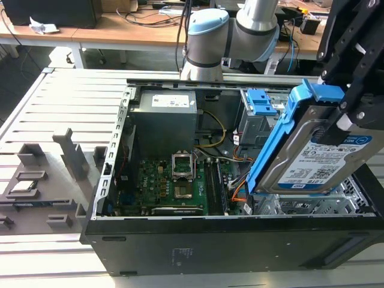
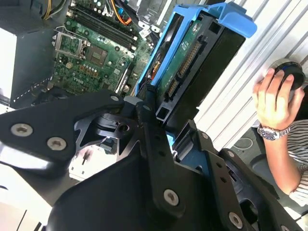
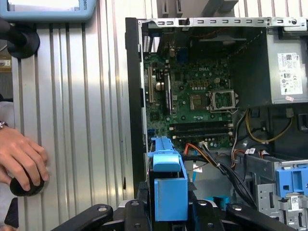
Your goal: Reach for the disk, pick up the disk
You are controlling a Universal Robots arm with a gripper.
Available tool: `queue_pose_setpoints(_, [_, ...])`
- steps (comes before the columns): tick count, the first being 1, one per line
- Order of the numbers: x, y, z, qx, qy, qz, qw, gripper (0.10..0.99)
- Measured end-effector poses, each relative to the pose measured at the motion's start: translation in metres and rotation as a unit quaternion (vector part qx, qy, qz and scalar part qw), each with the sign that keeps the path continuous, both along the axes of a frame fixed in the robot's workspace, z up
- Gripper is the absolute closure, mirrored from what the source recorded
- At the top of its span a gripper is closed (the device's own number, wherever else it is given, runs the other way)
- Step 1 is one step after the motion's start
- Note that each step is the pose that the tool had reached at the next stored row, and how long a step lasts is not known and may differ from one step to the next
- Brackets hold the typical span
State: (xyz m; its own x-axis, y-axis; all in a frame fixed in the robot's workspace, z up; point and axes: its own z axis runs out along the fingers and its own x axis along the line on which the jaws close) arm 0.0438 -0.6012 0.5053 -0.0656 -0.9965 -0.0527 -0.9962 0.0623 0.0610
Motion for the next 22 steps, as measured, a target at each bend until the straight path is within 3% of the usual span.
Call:
queue_pose_setpoints(3, [0.0116, 0.0000, -0.0002, 0.0000, 0.0004, 0.000, 1.0000, 0.718])
queue_pose_setpoints(14, [0.0378, 0.0001, -0.0018, 0.0000, 0.0023, 0.000, 1.0000, 0.718])
queue_pose_setpoints(18, [0.0427, 0.0000, -0.0074, 0.0001, 0.0053, 0.000, 1.0000, 0.718])
queue_pose_setpoints(22, [0.0497, 0.0000, -0.0199, 0.0001, 0.0096, 0.000, 1.0000, 0.718])
